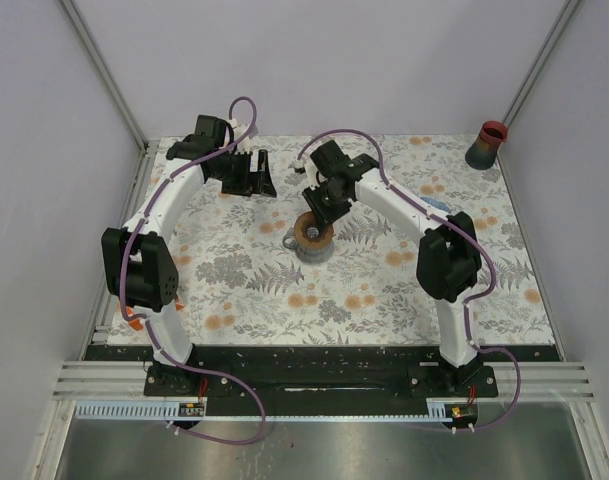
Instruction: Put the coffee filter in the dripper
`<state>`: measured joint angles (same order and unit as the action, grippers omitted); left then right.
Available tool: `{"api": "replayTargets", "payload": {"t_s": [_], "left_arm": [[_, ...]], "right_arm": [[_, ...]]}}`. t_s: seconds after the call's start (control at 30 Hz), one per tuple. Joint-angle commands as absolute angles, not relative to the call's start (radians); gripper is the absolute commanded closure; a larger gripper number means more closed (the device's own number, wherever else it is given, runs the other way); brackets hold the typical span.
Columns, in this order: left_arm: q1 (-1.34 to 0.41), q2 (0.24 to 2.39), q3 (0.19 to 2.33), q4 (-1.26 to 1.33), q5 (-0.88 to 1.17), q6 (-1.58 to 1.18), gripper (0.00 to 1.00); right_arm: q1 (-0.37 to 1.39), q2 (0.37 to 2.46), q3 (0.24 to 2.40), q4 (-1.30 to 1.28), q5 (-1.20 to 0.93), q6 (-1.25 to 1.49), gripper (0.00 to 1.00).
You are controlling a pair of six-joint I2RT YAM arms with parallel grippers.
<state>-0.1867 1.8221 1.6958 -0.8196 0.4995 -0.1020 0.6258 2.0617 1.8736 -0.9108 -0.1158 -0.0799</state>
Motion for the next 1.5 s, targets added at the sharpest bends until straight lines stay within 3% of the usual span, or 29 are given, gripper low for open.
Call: {"api": "replayTargets", "payload": {"t_s": [0.0, 0.1, 0.3, 0.4, 0.5, 0.6, 0.77, 0.9, 1.0, 1.13, 1.47], "left_arm": [[-0.187, 1.781, 1.724, -0.808, 0.512, -0.098, 0.14], [-0.187, 1.786, 1.721, -0.81, 0.526, -0.1, 0.14], [-0.186, 1.789, 1.72, -0.808, 0.537, -0.095, 0.14], [-0.184, 1.781, 1.712, -0.81, 0.543, -0.091, 0.14], [-0.183, 1.767, 1.701, -0.808, 0.535, -0.08, 0.14], [-0.178, 1.746, 1.69, -0.808, 0.525, -0.069, 0.14], [-0.172, 1.698, 1.651, -0.79, 0.494, -0.037, 0.14], [-0.167, 1.675, 1.612, -0.756, 0.476, -0.028, 0.14], [-0.164, 1.672, 1.591, -0.744, 0.474, -0.031, 0.14], [-0.16, 1.674, 1.572, -0.732, 0.48, -0.029, 0.14], [-0.149, 1.695, 1.548, -0.716, 0.505, -0.037, 0.14]], "right_arm": [[0.63, 2.079, 1.943, -0.934, -0.089, -0.101, 0.67], [0.634, 2.082, 1.966, -0.949, -0.086, -0.104, 0.38], [0.632, 2.03, 2.011, -0.937, -0.172, -0.117, 0.27], [0.614, 1.967, 2.0, -0.893, -0.05, -0.124, 0.21], [0.523, 1.872, 1.9, -0.8, 0.046, -0.066, 0.15], [0.393, 1.746, 1.746, -0.66, 0.083, 0.053, 0.01], [0.226, 1.54, 1.439, -0.41, 0.286, 0.25, 0.01], [0.082, 1.497, 1.327, -0.36, 0.189, 0.36, 0.0], [0.006, 1.558, 1.339, -0.426, 0.181, 0.428, 0.02], [-0.084, 1.663, 1.387, -0.526, 0.118, 0.512, 0.11], [-0.201, 1.799, 1.425, -0.515, 0.084, 0.662, 0.11]]}}
